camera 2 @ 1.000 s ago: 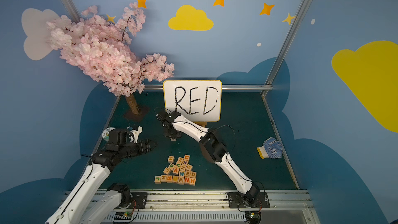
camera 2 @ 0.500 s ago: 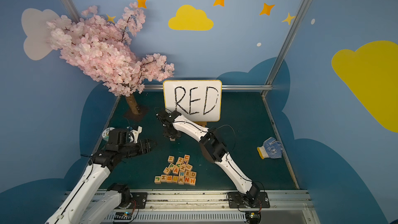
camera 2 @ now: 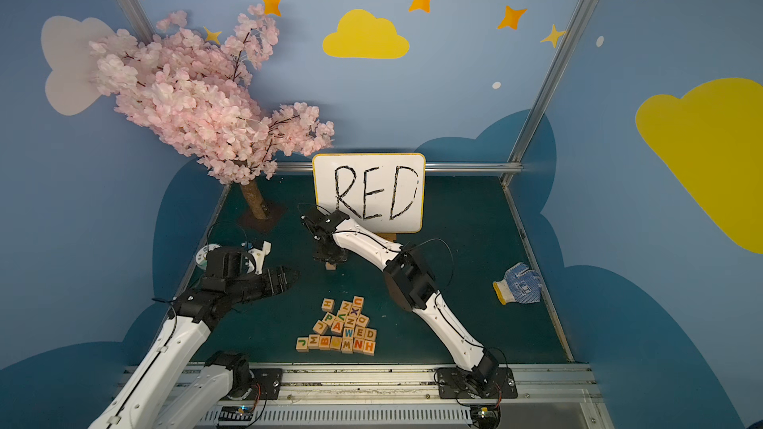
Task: Assemble the uppercase word "red" with letter blocks
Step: Place the letter block at the center of the board, then pick up the letter block from the center of the board.
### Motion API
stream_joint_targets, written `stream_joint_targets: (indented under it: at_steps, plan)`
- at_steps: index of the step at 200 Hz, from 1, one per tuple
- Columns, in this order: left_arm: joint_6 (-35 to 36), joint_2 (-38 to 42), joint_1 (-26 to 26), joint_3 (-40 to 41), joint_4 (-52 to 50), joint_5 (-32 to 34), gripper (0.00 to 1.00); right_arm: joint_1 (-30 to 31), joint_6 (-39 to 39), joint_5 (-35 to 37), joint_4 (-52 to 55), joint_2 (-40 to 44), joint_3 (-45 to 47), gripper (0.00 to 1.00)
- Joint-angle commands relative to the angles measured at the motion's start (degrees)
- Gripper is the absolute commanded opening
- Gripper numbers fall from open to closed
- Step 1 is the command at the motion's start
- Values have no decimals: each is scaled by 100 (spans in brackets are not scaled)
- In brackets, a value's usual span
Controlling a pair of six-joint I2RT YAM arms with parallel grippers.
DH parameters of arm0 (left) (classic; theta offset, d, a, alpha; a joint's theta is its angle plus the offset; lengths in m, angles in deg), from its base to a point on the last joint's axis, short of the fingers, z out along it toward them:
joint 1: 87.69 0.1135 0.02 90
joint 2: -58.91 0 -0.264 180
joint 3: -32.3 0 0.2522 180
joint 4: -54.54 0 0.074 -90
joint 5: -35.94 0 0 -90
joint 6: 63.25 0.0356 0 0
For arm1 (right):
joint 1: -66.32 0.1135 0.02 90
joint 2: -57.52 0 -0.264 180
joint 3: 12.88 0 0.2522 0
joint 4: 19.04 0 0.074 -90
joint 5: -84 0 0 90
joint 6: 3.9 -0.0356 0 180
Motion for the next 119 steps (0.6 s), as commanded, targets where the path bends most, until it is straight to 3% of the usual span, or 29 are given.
stream_joint_targets:
  at_steps: [1,27,70,119]
  plan:
    - [122,115,87,-167,-86,73,80,-23,428,-198,198,645,28,59]
    - [124,130,217,-170,-43,-9,80,-36,1046,-153,207,1271,500,60]
    - [314,107,258,-329,44,14,80,-60,2641,148,-219,2785,2427,57]
    - [569,-463,34,-752,411,-44,80,88,4245,-460,-814,4678,4972,54]
